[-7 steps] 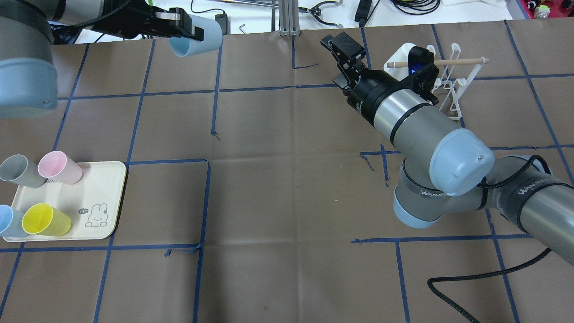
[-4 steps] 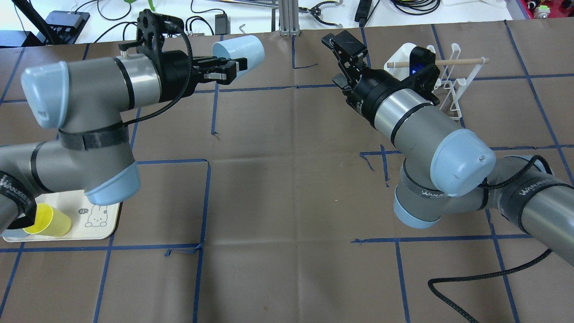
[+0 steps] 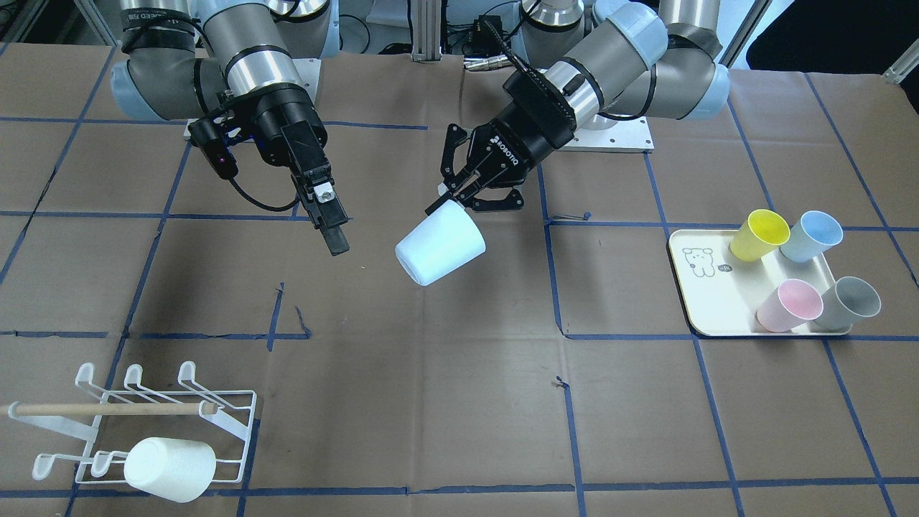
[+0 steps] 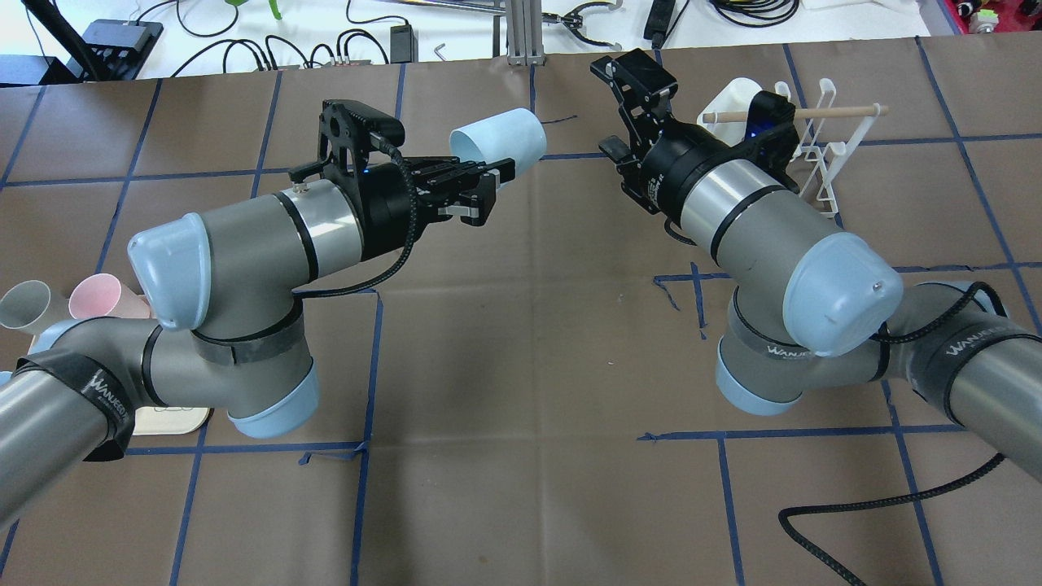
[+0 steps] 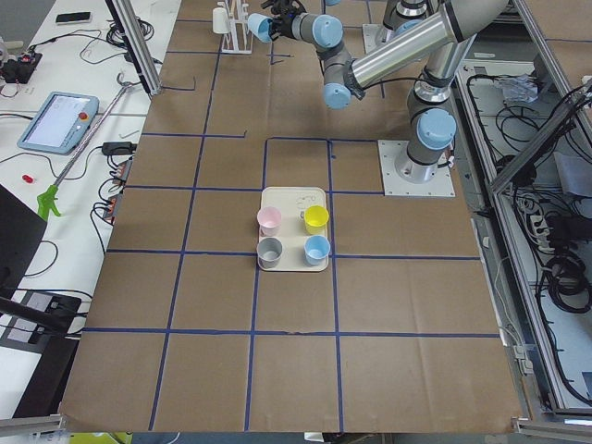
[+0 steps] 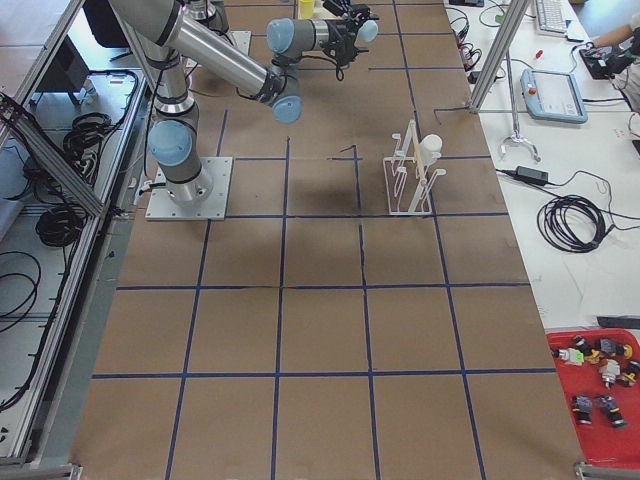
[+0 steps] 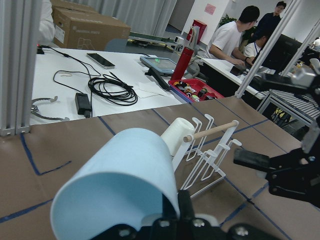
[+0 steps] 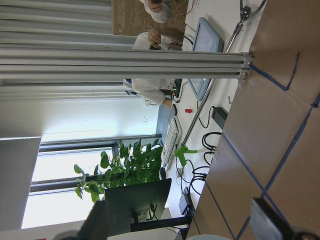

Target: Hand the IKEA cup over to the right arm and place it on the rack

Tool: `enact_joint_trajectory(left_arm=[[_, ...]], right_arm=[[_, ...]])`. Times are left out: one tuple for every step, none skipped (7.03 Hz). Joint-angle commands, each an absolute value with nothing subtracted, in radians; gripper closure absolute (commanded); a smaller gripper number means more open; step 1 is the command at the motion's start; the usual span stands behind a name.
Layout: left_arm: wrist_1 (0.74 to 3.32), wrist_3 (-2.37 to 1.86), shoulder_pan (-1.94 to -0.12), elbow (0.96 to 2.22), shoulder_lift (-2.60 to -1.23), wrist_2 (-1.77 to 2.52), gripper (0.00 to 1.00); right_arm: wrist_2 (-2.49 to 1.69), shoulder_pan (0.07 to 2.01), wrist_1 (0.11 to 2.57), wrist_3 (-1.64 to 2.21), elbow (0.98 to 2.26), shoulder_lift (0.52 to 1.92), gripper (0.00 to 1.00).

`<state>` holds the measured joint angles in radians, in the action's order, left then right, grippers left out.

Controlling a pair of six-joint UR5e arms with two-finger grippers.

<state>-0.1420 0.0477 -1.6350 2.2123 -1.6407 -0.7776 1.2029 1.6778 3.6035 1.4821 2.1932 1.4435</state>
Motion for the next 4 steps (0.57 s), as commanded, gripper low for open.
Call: enact_joint_trajectory(left_arm=[[-0.207,0.011,-1.643,2.237,-1.649,-0.779,0.99],[-0.207,0.009,-1.643,2.237,-1.649,-0.781,0.99],[-0.207,0.009,-1.643,2.237,-1.651,-0.781,0.99],[-0.207,0.009,-1.643,2.237,-1.649,-0.781,0.99]], right_arm=[[1.204,1.689,3.477,1.5,2.197,1.443,0.0],[1.203,1.69,3.45,1.488,2.198,1.445,0.0],[1.203,1.701,3.433,1.489,2.198,1.445,0.0],[1.203,1.71,3.412,1.494,2.189,1.443,0.0]])
